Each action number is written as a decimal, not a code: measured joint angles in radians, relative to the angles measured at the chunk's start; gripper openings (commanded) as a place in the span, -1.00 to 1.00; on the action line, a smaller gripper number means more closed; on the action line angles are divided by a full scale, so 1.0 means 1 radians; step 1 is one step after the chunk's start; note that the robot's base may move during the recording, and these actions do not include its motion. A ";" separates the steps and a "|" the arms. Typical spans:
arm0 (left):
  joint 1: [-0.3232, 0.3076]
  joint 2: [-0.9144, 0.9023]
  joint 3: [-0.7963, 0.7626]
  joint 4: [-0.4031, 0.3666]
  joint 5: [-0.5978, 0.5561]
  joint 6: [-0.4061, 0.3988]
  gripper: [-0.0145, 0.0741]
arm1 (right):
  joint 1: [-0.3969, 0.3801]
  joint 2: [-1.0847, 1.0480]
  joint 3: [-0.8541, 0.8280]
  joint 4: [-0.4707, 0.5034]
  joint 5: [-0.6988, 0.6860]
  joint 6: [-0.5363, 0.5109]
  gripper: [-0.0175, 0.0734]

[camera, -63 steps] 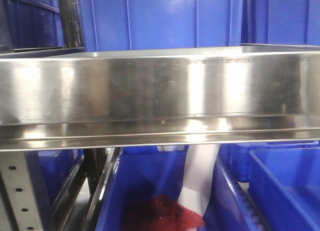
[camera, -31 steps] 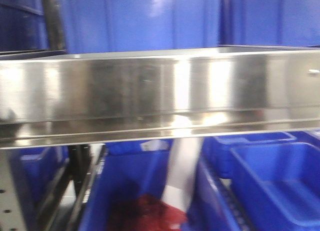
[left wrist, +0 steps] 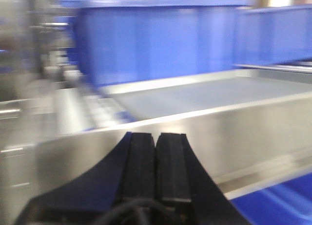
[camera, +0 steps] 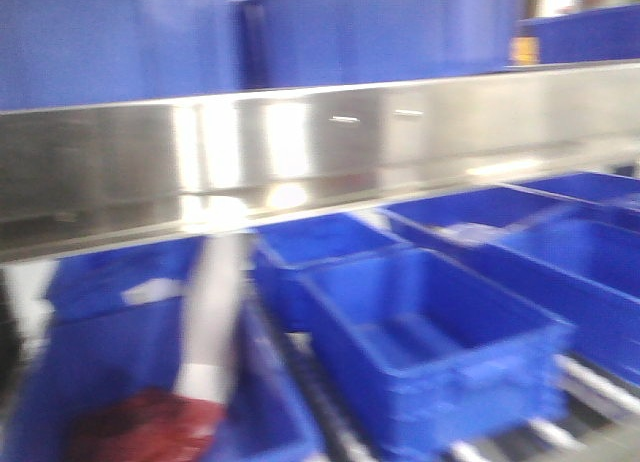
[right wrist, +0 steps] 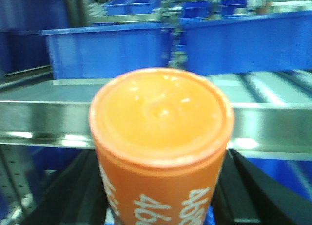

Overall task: Grab orange capacitor from left shelf to right conveyor
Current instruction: 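Drive the base to the conveyor table holding the capacitor in right gripper, then lower the orange capacitor onto the silver tray with the right gripper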

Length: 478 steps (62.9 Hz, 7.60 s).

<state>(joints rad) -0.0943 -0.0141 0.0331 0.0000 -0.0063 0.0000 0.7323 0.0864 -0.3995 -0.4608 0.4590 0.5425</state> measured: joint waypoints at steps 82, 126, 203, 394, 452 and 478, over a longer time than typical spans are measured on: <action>0.000 0.000 0.000 0.000 0.000 0.000 -0.91 | 0.000 0.000 0.000 0.000 0.000 -0.001 -0.49; 0.000 0.000 0.000 0.000 0.000 0.000 -0.91 | 0.000 0.000 0.000 0.000 0.000 -0.001 -0.49; 0.000 0.000 0.000 0.000 0.000 0.000 -0.91 | 0.000 0.000 0.000 0.000 -0.002 -0.002 -0.49; 0.000 0.000 0.000 0.000 0.000 0.000 -0.91 | -0.024 0.380 -0.045 -0.053 -0.320 0.007 -0.49; 0.000 0.000 0.000 0.000 0.000 0.000 -0.91 | -0.356 1.447 -0.138 -0.068 -1.027 -0.052 -0.48; 0.000 0.000 0.000 0.000 0.000 0.000 -0.91 | -0.356 1.543 -0.142 -0.068 -1.182 -0.121 0.58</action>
<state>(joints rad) -0.0943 -0.0141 0.0331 0.0000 -0.0063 0.0000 0.3762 1.6291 -0.5417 -0.5285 -0.7229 0.4217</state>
